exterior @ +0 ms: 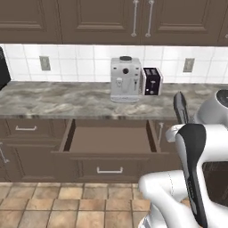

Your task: Take the tongs from the drawer on the left and place them on the dining counter next to the tray containing the hot dog.

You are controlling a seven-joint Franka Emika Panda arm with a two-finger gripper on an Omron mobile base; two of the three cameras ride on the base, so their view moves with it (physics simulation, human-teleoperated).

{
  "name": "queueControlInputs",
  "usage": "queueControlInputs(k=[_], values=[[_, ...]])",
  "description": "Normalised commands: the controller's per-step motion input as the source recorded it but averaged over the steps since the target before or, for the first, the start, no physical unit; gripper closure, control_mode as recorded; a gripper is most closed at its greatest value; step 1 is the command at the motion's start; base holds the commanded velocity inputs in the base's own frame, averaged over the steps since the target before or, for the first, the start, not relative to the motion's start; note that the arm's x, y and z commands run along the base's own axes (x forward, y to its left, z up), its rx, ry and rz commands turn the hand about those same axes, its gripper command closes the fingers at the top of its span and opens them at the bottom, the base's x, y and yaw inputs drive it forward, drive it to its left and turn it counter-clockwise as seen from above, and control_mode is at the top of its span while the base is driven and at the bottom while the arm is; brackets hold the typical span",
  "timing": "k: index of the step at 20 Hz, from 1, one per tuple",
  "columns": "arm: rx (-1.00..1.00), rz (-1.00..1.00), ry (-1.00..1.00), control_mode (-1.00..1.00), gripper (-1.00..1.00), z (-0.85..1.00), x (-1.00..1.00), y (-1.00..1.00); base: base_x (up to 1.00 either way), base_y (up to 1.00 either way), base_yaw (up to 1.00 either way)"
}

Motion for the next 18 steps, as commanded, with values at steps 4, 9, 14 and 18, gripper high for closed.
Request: queueControlInputs(k=[4, 9, 14, 18], values=[[0.00, 0.00, 0.00, 1.00, 1.00, 0.00, 0.00, 0.00, -0.07, 0.52, 0.25], [0.00, 0.00, 0.00, 1.00, 1.00, 0.00, 0.00, 0.00, -0.07, 0.57, 0.24], [0.00, 0.00, 0.00, 1.00, 1.00, 0.00, 0.00, 0.00, -0.16, 0.69, 0.20], [0.00, 0.00, 0.00, 1.00, 1.00, 0.00, 0.00, 0.00, -0.26, 0.69, 0.19]])
